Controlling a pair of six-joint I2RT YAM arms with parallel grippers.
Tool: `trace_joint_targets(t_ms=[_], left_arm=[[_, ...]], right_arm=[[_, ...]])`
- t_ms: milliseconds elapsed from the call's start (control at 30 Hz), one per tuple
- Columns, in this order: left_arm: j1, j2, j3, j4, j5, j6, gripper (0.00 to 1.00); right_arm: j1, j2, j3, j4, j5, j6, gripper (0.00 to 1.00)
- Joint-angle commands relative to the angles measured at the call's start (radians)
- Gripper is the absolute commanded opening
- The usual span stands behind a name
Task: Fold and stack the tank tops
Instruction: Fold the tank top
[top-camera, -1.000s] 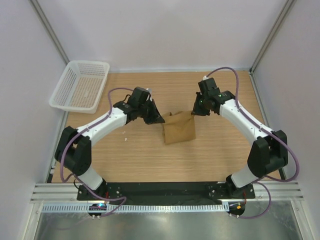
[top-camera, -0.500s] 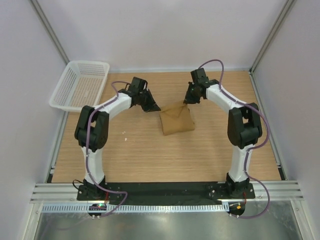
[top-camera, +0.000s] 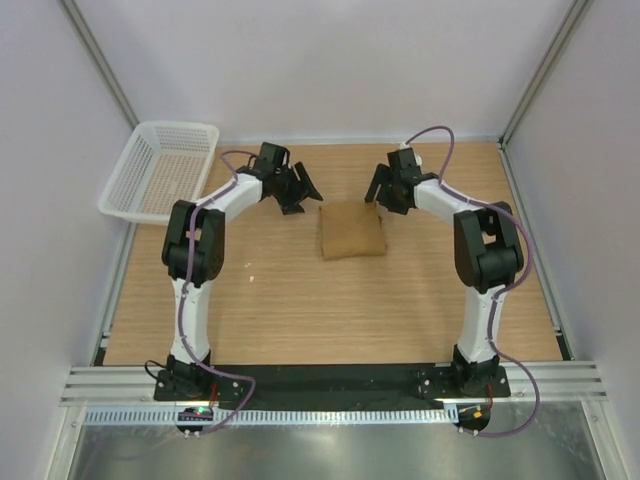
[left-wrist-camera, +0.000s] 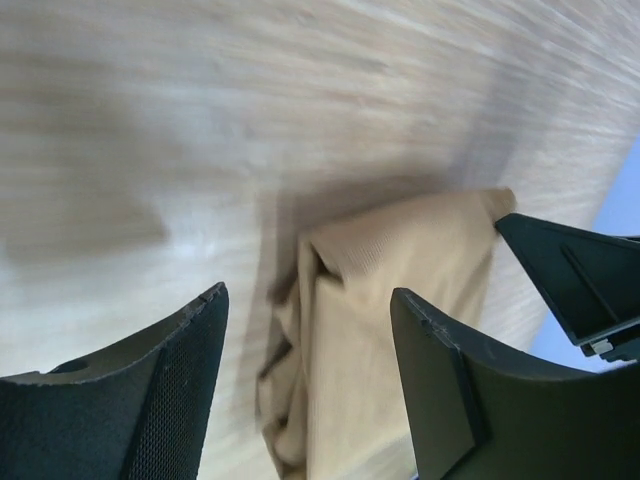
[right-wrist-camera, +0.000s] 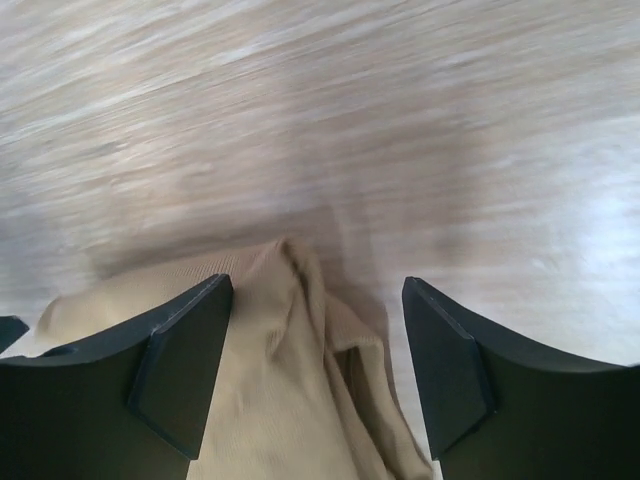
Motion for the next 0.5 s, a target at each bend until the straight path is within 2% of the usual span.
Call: trace_joint_targets(t_ms=[0, 167, 233, 267, 300, 333, 433, 467], left_arm=[[-0.007, -0.188, -0.064, 0.009, -0.025, 0.041, 0.67], [-0.059, -0.346, -0.250, 0.095, -0.031, 0.018, 0.62], [-0.099, -0.355, -0.273, 0.118, -0.017, 0.010, 0.59], [-0.113, -0.355, -0.281, 0.124, -0.005, 0.007, 0.54], [-0.139, -0.349, -0.284, 0.130, 0.000, -0.004, 0.52], [-0.151, -0.340, -0.284, 0.137, 0.010, -0.008, 0.47], [-0.188, -0.305, -0.291, 0.166, 0.029, -0.036, 0.42], [-0.191, -0.296, -0.305, 0.178, 0.041, -0.044, 0.40]], right_arm=[[-0.001, -0.200, -0.084, 0.086, 0.049, -0.040, 0.75], [-0.002, -0.398, -0.233, 0.126, -0.005, -0.075, 0.73], [-0.001, -0.437, -0.267, 0.145, -0.077, -0.082, 0.68], [-0.001, -0.447, -0.281, 0.151, -0.155, -0.082, 0.57], [-0.002, -0.460, -0.304, 0.160, -0.197, -0.080, 0.51], [-0.002, -0.457, -0.310, 0.172, -0.243, -0.077, 0.39], [-0.014, -0.423, -0.321, 0.209, -0.387, -0.054, 0.19], [-0.019, -0.408, -0.329, 0.224, -0.468, -0.043, 0.15]])
